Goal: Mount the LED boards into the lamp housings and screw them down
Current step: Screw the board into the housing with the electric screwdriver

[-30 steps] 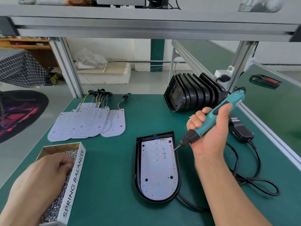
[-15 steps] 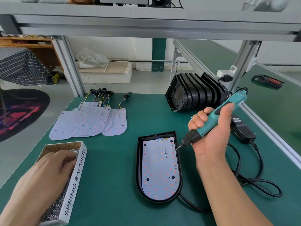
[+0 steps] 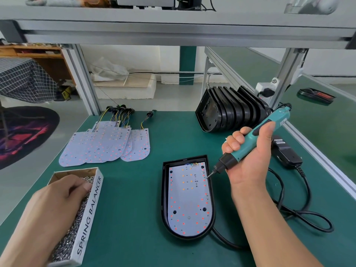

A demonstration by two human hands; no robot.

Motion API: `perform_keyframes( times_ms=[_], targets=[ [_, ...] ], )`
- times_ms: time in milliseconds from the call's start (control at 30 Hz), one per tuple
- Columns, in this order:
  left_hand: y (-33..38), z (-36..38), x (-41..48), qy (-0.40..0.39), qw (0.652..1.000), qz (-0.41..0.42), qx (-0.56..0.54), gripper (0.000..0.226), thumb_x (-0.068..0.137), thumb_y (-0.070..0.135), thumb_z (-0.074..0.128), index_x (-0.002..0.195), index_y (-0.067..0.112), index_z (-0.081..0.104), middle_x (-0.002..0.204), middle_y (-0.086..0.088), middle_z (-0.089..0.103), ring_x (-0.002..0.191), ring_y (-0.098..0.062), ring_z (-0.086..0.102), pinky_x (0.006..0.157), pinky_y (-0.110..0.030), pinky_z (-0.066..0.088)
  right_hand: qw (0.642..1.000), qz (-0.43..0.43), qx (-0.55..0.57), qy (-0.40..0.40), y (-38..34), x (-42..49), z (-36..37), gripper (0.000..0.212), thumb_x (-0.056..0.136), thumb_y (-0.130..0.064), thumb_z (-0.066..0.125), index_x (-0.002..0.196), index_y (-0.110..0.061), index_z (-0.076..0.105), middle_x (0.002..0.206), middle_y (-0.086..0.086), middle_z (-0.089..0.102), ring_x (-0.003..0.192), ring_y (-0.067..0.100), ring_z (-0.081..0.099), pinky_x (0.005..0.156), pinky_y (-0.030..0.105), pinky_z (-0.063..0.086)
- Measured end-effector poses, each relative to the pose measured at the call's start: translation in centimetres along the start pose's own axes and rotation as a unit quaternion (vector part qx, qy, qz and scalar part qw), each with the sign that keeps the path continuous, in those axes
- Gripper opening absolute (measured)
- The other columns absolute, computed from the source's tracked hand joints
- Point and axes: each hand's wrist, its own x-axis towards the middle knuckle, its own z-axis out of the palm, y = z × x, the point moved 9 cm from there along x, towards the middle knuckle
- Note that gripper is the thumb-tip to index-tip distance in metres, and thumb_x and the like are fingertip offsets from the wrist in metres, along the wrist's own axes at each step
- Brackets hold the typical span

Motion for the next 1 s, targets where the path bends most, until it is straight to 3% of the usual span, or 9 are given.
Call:
perform_keyframes(
  times_ms=[167, 233, 300, 400, 500, 600, 733, 833, 1000],
  targets=[
    [-5.1, 1.0, 1.2, 0.047, 0.996, -0.061, -0.039, 0.023, 0.084, 0.057, 0.056, 0.102, 0.051, 0.068, 0.092, 0.038, 0.066, 0.076, -0.011, 0.068, 0.072, -0.046, 0.061, 1.000, -0.002, -0.004, 0.000, 0.0, 0.0, 0.1, 0.057, 0.099, -0.072, 0.051, 0.082, -0.018, 0.059, 0.069, -0.004, 0.046, 0.056, 0.012, 0.044, 0.053, 0.024, 0.041],
    [-6.4, 0.9, 1.2, 0.055, 0.990, -0.087, -0.100, 0.029, 0.086, 0.058, 0.056, 0.111, 0.050, 0.069, 0.096, 0.031, 0.069, 0.083, -0.018, 0.071, 0.077, -0.043, 0.064, 1.000, 0.000, -0.005, -0.002, 0.0, -0.1, 0.1, 0.057, 0.099, -0.072, 0.052, 0.082, -0.018, 0.059, 0.069, -0.004, 0.047, 0.056, 0.012, 0.044, 0.053, 0.024, 0.042],
    [-5.7, -0.2, 0.6, 0.065, 0.978, -0.106, -0.169, 0.039, 0.090, 0.059, 0.055, 0.124, 0.047, 0.069, 0.099, 0.023, 0.073, 0.090, -0.019, 0.072, 0.073, -0.038, 0.065, 1.000, 0.001, -0.001, -0.005, 0.0, -0.1, 0.2, 0.057, 0.099, -0.073, 0.052, 0.082, -0.019, 0.060, 0.069, -0.004, 0.047, 0.056, 0.012, 0.044, 0.053, 0.024, 0.042],
    [-1.5, -2.2, -0.4, 0.084, 0.964, -0.096, -0.233, 0.038, 0.095, 0.055, 0.057, 0.127, 0.042, 0.071, 0.102, 0.015, 0.076, 0.082, -0.013, 0.071, 0.053, -0.035, 0.058, 1.000, 0.002, 0.004, -0.005, 0.0, -0.2, 0.3, 0.057, 0.099, -0.072, 0.051, 0.082, -0.018, 0.059, 0.069, -0.004, 0.046, 0.055, 0.011, 0.044, 0.052, 0.024, 0.041],
    [2.7, -3.5, -1.1, 0.091, 0.942, -0.062, -0.316, 0.037, 0.094, 0.056, 0.062, 0.124, 0.039, 0.074, 0.100, 0.008, 0.078, 0.088, -0.010, 0.072, 0.075, -0.031, 0.058, 1.000, 0.007, 0.012, -0.006, 0.1, -0.3, 0.5, 0.058, 0.099, -0.074, 0.050, 0.082, -0.018, 0.059, 0.070, -0.004, 0.045, 0.055, 0.012, 0.043, 0.052, 0.024, 0.041],
    [7.5, -3.7, -1.6, 0.049, 0.921, -0.034, -0.385, 0.020, 0.092, 0.040, 0.077, 0.112, 0.040, 0.077, 0.095, 0.007, 0.080, 0.080, -0.004, 0.073, 0.069, -0.013, 0.057, 1.000, 0.014, 0.023, -0.013, 0.1, -0.5, 1.0, 0.060, 0.099, -0.074, 0.047, 0.082, -0.018, 0.058, 0.069, -0.004, 0.045, 0.054, 0.011, 0.042, 0.052, 0.023, 0.040],
    [14.1, -0.8, -2.2, -0.058, 0.884, -0.008, -0.463, 0.017, 0.074, 0.030, 0.085, 0.091, 0.028, 0.080, 0.076, -0.007, 0.078, 0.065, -0.016, 0.074, 0.058, -0.019, 0.058, 0.998, 0.027, 0.036, -0.033, 0.7, -1.1, 2.0, 0.061, 0.099, -0.075, 0.045, 0.083, -0.018, 0.059, 0.069, -0.004, 0.045, 0.054, 0.011, 0.043, 0.051, 0.023, 0.040],
    [17.4, 3.3, -2.6, -0.159, 0.856, -0.014, -0.493, 0.017, 0.083, 0.006, 0.083, 0.086, 0.022, 0.083, 0.075, -0.013, 0.078, 0.065, -0.017, 0.073, 0.061, -0.021, 0.059, 0.997, 0.037, 0.046, -0.053, 1.2, -1.7, 3.0, 0.061, 0.096, -0.076, 0.045, 0.084, -0.018, 0.059, 0.067, -0.004, 0.046, 0.052, 0.010, 0.044, 0.051, 0.023, 0.041],
    [19.6, 7.6, -5.3, -0.278, 0.816, -0.047, -0.504, 0.028, 0.093, -0.006, 0.075, 0.091, 0.021, 0.085, 0.086, -0.013, 0.081, 0.075, -0.020, 0.078, 0.067, -0.023, 0.060, 0.995, 0.041, 0.037, -0.089, 1.9, -3.0, 4.7, 0.066, 0.065, -0.071, 0.086, 0.087, -0.017, 0.057, 0.069, -0.004, 0.045, 0.053, 0.009, 0.044, 0.051, 0.022, 0.042]
  ],
)
